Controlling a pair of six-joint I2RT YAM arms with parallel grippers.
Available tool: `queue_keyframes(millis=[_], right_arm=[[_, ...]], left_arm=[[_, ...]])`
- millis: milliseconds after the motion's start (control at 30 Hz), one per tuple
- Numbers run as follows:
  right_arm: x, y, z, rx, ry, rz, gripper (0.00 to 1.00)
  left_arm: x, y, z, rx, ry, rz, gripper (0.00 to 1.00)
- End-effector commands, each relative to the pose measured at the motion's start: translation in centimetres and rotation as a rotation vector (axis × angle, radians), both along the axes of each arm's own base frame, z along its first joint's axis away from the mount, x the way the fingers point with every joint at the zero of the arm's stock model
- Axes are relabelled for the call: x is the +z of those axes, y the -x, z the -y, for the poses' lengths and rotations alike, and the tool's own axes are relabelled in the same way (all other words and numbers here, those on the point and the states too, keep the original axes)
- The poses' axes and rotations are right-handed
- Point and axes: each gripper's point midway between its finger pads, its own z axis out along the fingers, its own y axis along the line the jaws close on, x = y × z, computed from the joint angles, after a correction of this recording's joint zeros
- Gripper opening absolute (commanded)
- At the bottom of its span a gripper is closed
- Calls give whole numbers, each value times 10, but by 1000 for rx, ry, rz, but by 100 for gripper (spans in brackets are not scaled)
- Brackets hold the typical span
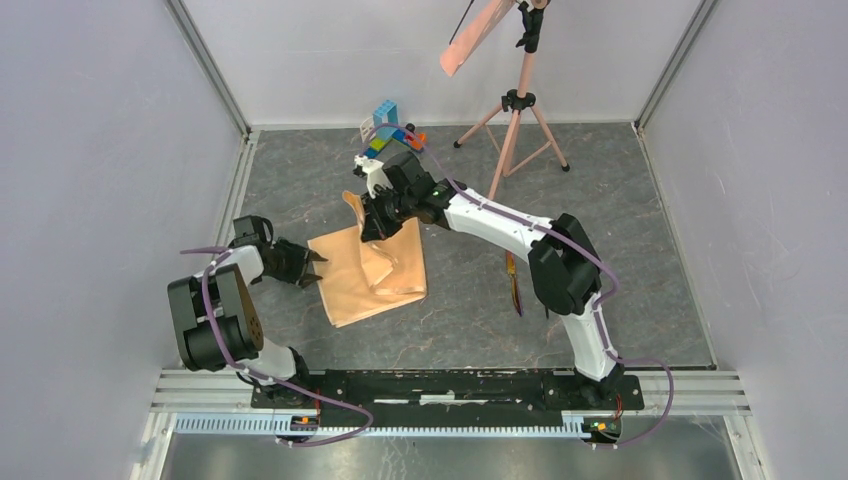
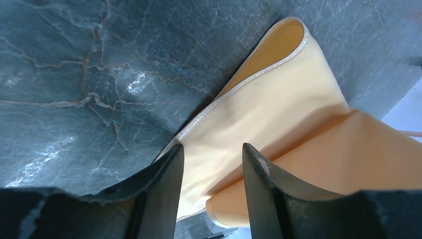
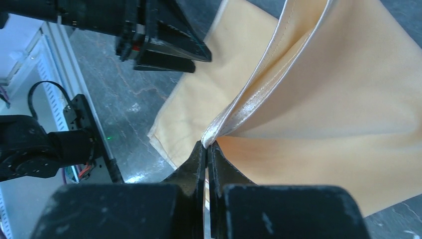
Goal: Fold the napkin into a case and place the utensils inside
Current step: Fold the rectangle-folded napkin at the center of the board.
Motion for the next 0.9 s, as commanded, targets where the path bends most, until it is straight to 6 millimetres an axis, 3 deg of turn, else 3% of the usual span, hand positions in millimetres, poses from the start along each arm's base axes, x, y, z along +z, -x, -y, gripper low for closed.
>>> queue_keyframes(millis=[0, 233, 867], right_arm=[[24, 8, -25, 38, -83, 13, 0], [17, 24, -44, 76, -101, -30, 0], [-13, 52, -82, 170, -156, -154, 0]], left_arm=[[-12, 6, -14, -27, -87, -67, 54], [-21, 13, -16, -34, -97, -111, 54], [-21, 17, -17, -30, -117, -94, 51]])
